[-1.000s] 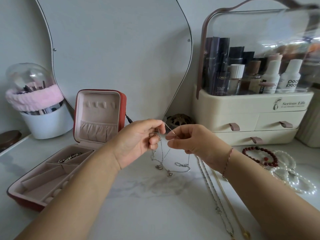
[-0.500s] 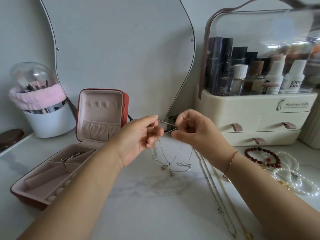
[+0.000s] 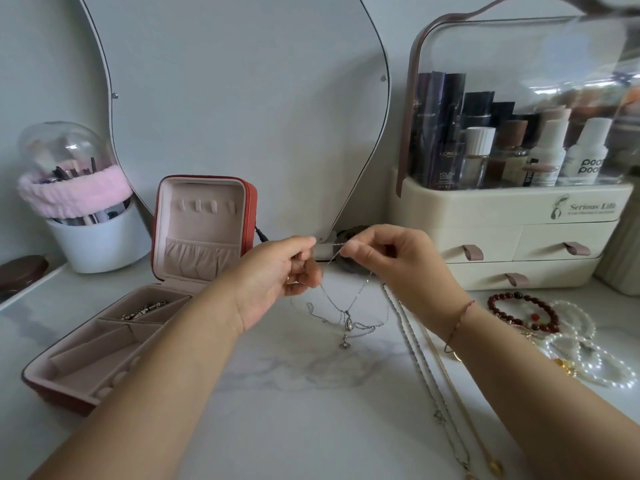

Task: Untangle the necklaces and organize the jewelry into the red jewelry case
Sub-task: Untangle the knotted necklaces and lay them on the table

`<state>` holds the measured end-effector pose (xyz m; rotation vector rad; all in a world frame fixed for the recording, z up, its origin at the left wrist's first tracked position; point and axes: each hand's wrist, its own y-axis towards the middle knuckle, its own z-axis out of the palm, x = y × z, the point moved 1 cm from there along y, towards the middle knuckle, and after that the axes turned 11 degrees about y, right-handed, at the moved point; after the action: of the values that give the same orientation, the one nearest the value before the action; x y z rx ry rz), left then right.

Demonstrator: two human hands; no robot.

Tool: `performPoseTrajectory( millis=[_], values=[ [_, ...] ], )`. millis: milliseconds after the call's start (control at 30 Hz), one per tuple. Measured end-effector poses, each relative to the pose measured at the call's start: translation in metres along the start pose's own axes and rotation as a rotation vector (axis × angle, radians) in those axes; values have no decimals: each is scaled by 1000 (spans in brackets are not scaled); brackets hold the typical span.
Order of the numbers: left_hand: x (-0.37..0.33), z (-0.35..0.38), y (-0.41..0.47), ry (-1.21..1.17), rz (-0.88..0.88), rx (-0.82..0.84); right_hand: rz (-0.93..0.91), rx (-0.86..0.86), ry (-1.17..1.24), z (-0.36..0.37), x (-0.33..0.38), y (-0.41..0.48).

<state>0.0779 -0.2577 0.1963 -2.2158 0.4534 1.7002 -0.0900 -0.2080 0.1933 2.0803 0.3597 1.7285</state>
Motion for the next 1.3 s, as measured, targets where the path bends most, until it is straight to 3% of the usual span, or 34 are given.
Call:
performPoseTrajectory(
  millis=[100, 267, 467, 700, 1100, 1300],
  values=[
    [2, 0, 2, 40, -42, -34, 59, 14, 225, -1, 4, 0],
    [1, -1, 3, -83, -48, -58, 153, 8, 307, -2, 15, 3],
    [5, -5, 4, -249, -85, -102, 337, 185, 701, -3, 46, 20],
    [9, -7, 7, -154, -58, -186, 171, 223, 458, -12, 83, 42],
    [11, -12, 9, 17, -59, -309, -3, 131, 394, -23, 136, 63],
    [15, -1, 12, -191, -105, -169, -50, 154, 334, -32, 151, 59]
  ],
)
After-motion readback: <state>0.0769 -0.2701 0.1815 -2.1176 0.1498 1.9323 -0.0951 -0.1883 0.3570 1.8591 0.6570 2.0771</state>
